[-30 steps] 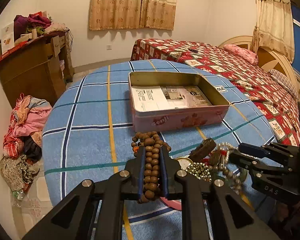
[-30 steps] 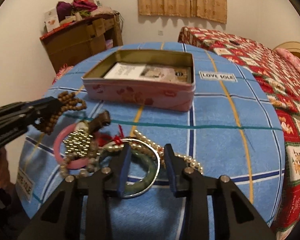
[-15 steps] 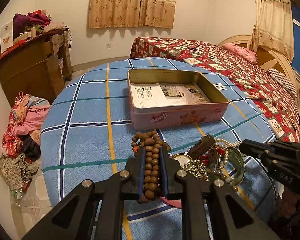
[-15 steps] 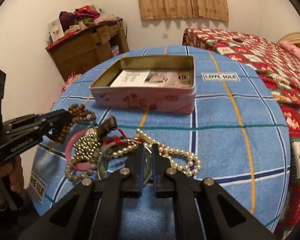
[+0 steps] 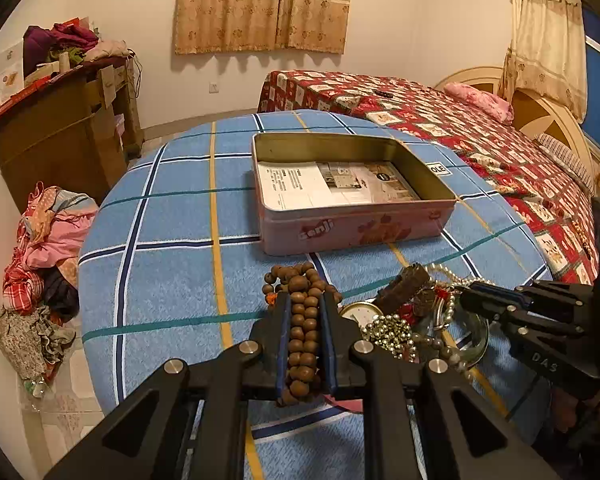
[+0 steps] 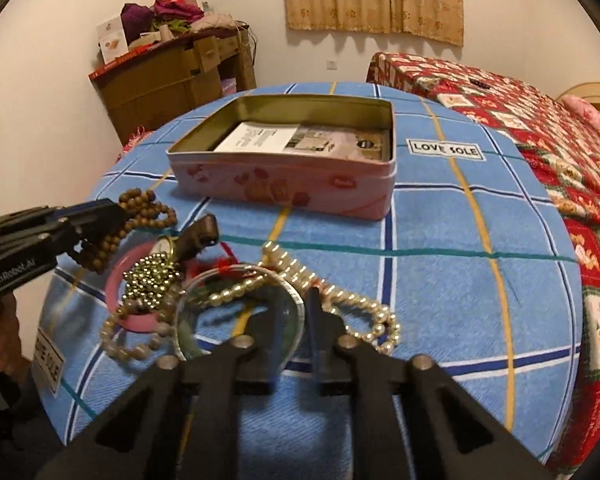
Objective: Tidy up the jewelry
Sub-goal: 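Grasp and lift the silver bangle with the right gripper while the left holds the beads, then lower the bangle into the pink tin and open the right gripper while the left releases the beads there, then move both open grippers back to the jewelry pile, then grasp the gold bead strand with the left gripper while the right grasps the red ribbon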
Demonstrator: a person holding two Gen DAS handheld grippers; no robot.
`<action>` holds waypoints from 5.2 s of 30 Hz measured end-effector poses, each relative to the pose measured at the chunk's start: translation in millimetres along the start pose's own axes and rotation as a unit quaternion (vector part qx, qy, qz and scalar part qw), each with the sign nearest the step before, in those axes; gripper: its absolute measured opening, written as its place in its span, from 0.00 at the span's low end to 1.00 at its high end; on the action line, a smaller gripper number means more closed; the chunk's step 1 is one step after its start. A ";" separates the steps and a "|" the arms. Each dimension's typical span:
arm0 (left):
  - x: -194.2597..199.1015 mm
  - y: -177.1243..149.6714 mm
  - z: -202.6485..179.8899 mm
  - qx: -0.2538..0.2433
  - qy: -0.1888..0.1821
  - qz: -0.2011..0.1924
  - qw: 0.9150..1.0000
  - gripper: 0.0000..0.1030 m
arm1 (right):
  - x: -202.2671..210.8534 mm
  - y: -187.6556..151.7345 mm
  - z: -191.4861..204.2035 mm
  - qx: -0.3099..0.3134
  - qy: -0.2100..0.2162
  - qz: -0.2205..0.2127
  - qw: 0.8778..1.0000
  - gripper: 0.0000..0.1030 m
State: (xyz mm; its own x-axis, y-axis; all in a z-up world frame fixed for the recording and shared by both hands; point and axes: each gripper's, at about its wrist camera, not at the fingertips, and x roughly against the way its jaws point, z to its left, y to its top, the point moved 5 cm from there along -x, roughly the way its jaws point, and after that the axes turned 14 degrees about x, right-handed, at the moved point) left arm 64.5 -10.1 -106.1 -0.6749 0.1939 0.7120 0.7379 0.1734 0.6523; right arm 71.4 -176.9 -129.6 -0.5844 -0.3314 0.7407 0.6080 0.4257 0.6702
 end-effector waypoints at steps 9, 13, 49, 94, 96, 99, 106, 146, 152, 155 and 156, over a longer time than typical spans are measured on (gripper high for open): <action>3.5 4.0 1.4 0.004 -0.001 -0.008 1.000 0.14 | 32.9 16.1 -1.6 -0.004 -0.001 -0.049 0.999 0.08; 8.8 8.3 1.3 0.005 -0.003 -0.016 1.000 0.14 | 43.6 26.7 -2.0 0.002 -0.008 -0.065 0.998 0.08; -0.5 102.1 -18.6 -0.040 -0.008 -0.080 0.996 0.14 | 27.7 96.5 -54.9 -0.014 -0.013 -0.105 0.994 0.08; -77.7 138.2 -26.4 -0.077 0.021 -0.052 0.995 0.89 | -54.4 120.5 -90.7 -0.025 -0.047 -0.044 0.998 0.55; -71.3 135.4 -21.6 -0.074 0.026 -0.054 0.995 0.89 | -47.8 118.8 -89.9 -0.029 -0.047 -0.049 0.997 0.55; -58.5 126.6 -10.5 -0.069 0.034 -0.061 0.995 0.89 | -36.8 110.8 -91.0 -0.035 -0.058 -0.051 0.996 0.55; -33.2 81.4 17.5 -0.054 0.062 -0.047 0.996 0.89 | -20.1 78.4 -78.7 -0.047 -0.052 -0.036 0.997 0.55; -33.0 -3.2 24.8 -0.042 0.040 0.030 0.998 0.10 | -14.1 41.3 30.3 0.010 0.033 -0.029 0.999 0.54; -36.8 2.5 31.9 -0.031 0.044 0.026 0.998 0.10 | -29.7 43.6 38.3 0.022 0.039 -0.015 0.999 0.46; -38.5 5.0 34.8 -0.028 0.045 0.026 0.998 0.10 | -36.2 45.6 42.0 0.032 0.040 -0.004 0.999 0.40; -39.3 5.5 35.6 -0.028 0.045 0.026 0.998 0.10 | -38.7 45.9 43.1 0.035 0.039 0.002 0.999 0.38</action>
State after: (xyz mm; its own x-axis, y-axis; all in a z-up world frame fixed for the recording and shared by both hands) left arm 95.1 17.6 -139.7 -0.6349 0.1126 0.7643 0.7725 0.1102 0.6254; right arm 98.7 -108.2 -129.6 -0.5368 -0.3942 0.7459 0.5694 0.4831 0.6651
